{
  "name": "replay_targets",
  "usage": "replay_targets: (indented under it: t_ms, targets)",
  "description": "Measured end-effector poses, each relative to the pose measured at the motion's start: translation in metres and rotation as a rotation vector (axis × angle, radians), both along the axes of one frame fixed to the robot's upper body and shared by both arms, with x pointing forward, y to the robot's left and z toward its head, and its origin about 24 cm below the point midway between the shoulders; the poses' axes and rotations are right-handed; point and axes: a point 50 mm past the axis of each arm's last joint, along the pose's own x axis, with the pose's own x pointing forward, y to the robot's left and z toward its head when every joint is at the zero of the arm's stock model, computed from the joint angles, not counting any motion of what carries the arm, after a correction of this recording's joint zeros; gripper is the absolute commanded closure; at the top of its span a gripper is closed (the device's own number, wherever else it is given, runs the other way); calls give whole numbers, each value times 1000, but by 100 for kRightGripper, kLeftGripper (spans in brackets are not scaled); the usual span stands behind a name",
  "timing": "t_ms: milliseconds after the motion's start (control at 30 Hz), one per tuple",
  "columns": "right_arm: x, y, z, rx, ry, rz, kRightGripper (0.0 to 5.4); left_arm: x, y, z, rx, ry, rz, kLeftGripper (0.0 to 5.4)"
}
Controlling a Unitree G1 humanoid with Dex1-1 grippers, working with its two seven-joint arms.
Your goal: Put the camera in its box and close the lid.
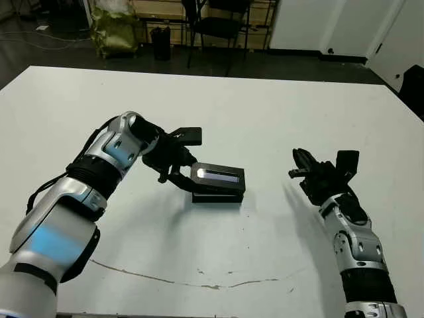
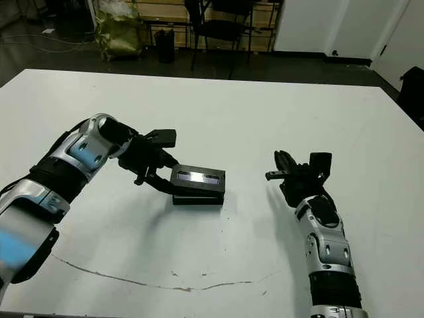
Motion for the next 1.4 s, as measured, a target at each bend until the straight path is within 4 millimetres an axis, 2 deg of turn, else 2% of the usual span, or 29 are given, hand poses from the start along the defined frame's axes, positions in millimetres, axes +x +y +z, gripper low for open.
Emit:
replay_targets:
  t_ms: [367, 667, 1400]
  targets:
    - [0, 0, 1, 1, -6, 2, 540, 0, -1, 0, 6, 3, 9, 298]
    - [0, 0, 1, 9, -2, 7, 540, -5, -3, -1, 22, 62, 97, 298]
    - [-1, 0, -1, 20, 0, 17, 540, -14, -14, 18, -22, 36, 169, 299]
